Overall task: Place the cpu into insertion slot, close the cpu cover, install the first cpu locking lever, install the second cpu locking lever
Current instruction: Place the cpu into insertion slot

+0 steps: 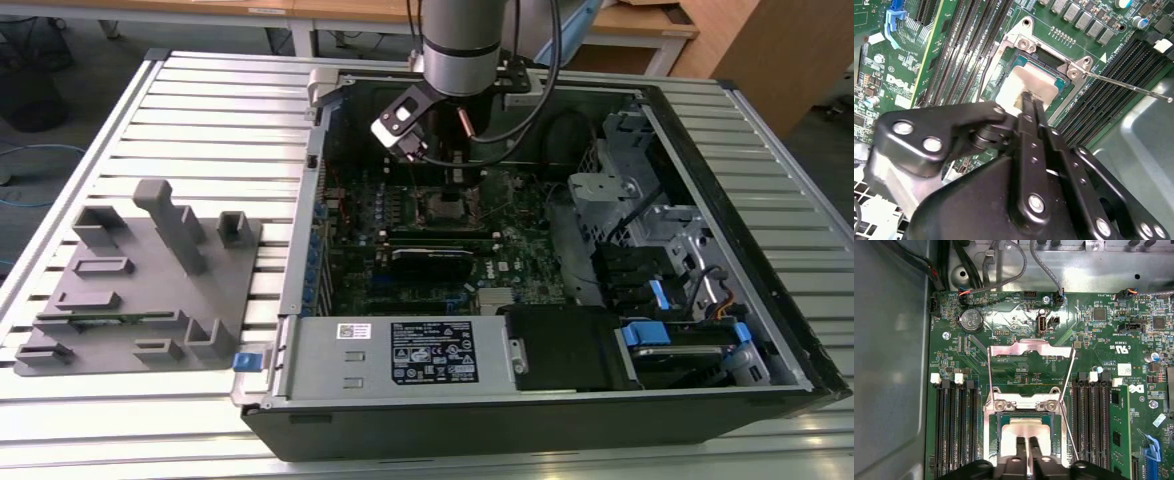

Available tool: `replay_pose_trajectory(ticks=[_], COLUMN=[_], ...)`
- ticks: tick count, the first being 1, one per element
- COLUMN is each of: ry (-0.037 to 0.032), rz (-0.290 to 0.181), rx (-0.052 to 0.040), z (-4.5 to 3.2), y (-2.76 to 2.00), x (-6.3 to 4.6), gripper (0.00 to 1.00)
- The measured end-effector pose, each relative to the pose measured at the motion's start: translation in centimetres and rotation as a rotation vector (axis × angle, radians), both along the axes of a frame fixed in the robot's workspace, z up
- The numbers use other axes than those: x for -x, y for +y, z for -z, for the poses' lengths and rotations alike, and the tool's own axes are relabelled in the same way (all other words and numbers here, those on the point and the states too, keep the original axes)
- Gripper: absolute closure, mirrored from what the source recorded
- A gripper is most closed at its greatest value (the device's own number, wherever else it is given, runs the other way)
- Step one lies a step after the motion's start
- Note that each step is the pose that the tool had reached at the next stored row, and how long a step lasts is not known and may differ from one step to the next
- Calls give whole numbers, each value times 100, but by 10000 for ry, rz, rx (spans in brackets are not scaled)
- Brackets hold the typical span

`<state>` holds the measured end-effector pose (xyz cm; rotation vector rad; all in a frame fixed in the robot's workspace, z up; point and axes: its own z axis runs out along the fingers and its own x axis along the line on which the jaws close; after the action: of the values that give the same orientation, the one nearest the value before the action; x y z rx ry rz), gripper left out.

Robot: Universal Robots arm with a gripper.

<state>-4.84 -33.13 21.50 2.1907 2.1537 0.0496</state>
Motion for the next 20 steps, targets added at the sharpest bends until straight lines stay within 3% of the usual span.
replay_pose_trajectory(ticks=[1,3,15,20], ry=[0,0,40,41], rz=[0,0,0,0], rx=[1,0,1,1], z=[-1,-2,-5,31], y=[0,0,0,0], x=[0,0,0,0], gripper=[88,89,89,89])
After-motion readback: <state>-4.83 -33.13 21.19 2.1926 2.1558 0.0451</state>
